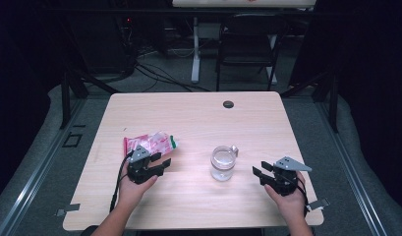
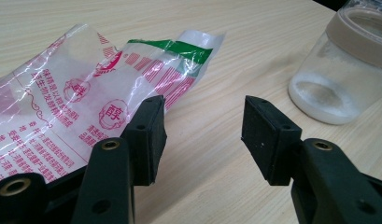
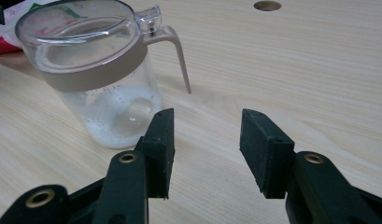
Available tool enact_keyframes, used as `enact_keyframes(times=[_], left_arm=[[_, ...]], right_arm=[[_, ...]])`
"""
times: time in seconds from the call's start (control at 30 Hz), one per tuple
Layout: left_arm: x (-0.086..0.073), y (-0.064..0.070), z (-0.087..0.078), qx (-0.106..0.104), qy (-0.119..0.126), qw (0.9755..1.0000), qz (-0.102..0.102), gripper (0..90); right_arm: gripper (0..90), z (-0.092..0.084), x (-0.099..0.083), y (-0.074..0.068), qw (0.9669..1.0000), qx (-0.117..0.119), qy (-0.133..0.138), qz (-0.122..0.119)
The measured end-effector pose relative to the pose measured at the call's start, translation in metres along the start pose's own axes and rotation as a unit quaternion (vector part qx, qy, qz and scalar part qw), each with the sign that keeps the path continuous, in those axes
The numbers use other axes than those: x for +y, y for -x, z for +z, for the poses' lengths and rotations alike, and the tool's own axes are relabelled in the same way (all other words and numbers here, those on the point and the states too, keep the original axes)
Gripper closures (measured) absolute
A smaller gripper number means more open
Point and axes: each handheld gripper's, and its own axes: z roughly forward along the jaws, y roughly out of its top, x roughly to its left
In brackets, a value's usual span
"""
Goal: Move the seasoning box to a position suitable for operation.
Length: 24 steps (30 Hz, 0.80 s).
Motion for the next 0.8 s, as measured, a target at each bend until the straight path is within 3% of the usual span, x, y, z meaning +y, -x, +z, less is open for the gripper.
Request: enact_keyframes(times=[0.1, 0.33, 0.4, 0.5, 0.67, 0.8], left_arm=[[-0.001, 0.001, 0.0, 0.002, -0.001, 1.0, -0.001, 49.0], [-0.005, 0.007, -0.007, 0.007, -0.004, 0.9995, 0.031, 49.4], [-0.005, 0.007, -0.008, 0.01, -0.004, 0.9995, 0.031, 49.5], [-0.008, 0.006, -0.008, 0.003, -0.009, 0.9998, 0.015, 49.6], [-0.014, 0.006, -0.019, 0.016, -0.01, 0.9996, 0.019, 49.5], [-0.017, 0.0, -0.027, 0.005, 0.014, 0.9995, -0.029, 51.9]], right_arm=[[55.3, -0.002, 0.001, 0.002, 1.0, -0.002, 0.008, 0.002], [56.4, 0.004, 0.012, 0.003, 0.9997, -0.007, 0.024, -0.002], [56.8, 0.008, 0.013, 0.003, 0.9998, -0.008, 0.018, -0.001], [55.9, 0.017, 0.017, -0.001, 0.9999, 0.0, 0.011, -0.014], [55.6, 0.031, 0.023, -0.003, 0.9998, -0.003, -0.002, -0.022], [61.6, 0.04, 0.024, -0.003, 0.9997, 0.013, -0.015, -0.013]])
